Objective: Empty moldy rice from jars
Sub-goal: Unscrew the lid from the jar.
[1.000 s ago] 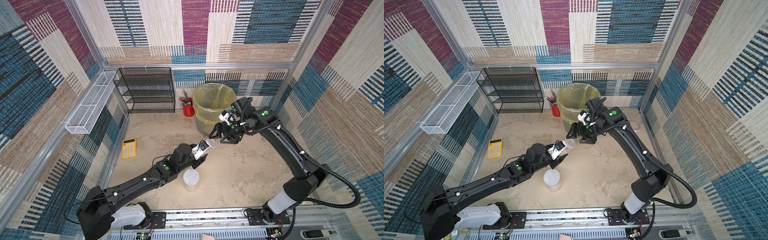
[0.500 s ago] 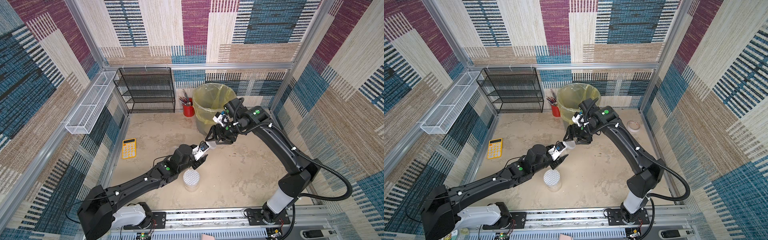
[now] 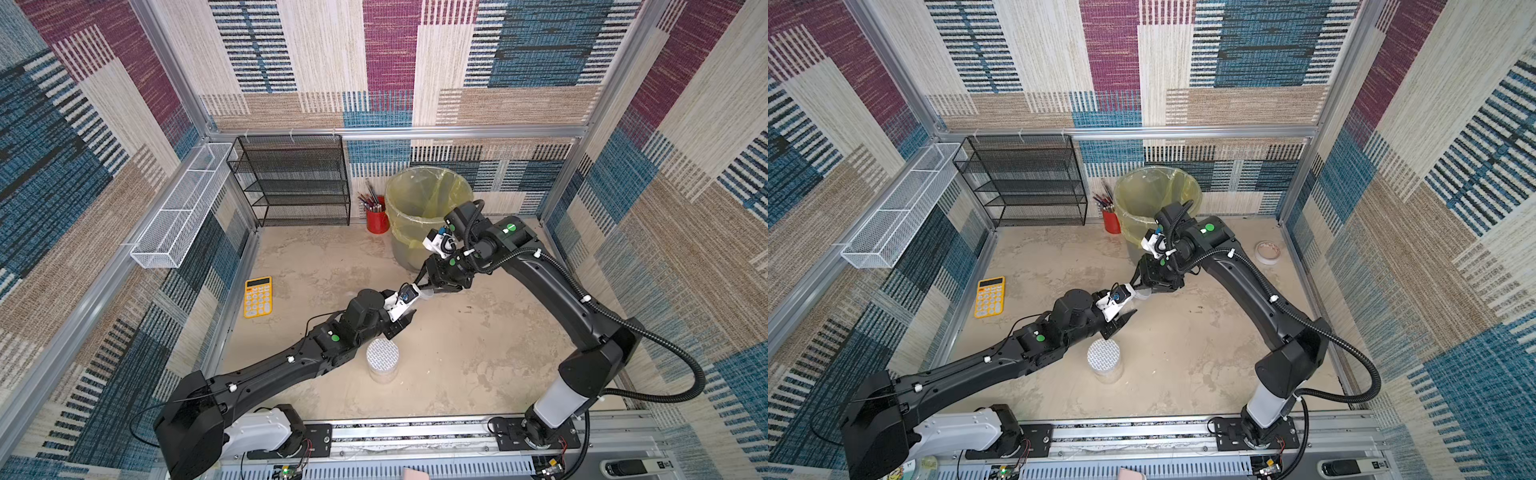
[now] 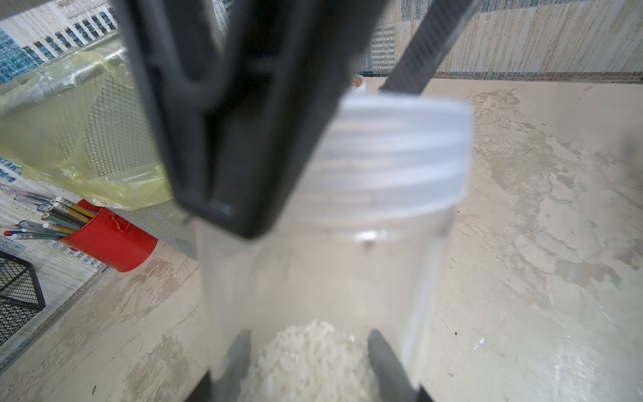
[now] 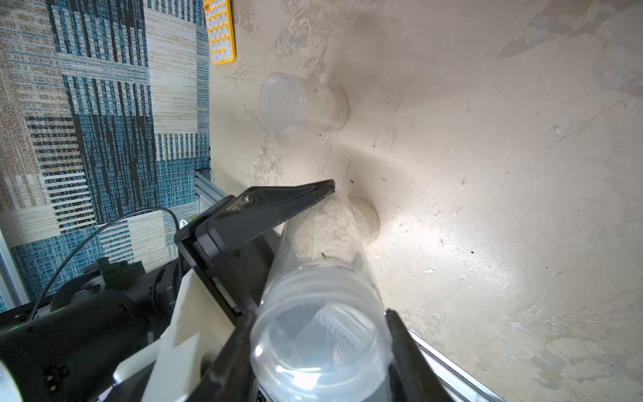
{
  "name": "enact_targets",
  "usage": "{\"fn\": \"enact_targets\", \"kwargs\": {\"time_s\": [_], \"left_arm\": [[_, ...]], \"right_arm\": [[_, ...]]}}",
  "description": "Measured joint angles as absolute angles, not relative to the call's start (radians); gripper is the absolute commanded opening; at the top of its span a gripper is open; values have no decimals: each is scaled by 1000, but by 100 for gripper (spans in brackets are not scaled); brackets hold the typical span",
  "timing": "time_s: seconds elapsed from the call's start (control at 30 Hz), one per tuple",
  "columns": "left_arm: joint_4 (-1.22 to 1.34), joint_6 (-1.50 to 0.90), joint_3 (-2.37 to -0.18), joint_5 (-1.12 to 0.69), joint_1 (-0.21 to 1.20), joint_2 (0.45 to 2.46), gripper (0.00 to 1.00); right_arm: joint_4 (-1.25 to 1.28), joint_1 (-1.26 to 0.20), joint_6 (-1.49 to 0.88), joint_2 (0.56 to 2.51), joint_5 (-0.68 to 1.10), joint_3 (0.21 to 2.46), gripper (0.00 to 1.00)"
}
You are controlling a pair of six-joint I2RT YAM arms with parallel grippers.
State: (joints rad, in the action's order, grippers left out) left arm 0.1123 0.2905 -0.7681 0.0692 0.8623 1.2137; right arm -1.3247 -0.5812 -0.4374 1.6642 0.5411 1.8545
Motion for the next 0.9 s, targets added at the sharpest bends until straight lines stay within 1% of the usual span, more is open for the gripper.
{"fn": "enact_targets", "kwargs": {"time_s": [0.1,0.3,0.57,0.63,0.7,0.8,0.9], "left_arm": [[113,288,-756,48,860,1194,14],[91,285,-744,-10,851,1156,14],[110,242,-744,-35,844,1148,12],[118,237,-746,-37,844,1145,12],[115,236,-750,-44,844,1145,11],[110,229,-754,-51,844,1145,11],[96,226,-757,-58,840,1144,9]], "right_arm": [[-1310,-582,-416,1647,547,1834,33],[-1248,-583,-344,1594,569,1762,34],[-1253,-583,-267,1615,560,1819,31],[-1251,-583,-253,1612,557,1824,32],[-1239,-583,-239,1602,557,1811,38],[-1198,-582,-208,1578,561,1774,39],[-1159,-582,-163,1562,570,1740,38]]}}
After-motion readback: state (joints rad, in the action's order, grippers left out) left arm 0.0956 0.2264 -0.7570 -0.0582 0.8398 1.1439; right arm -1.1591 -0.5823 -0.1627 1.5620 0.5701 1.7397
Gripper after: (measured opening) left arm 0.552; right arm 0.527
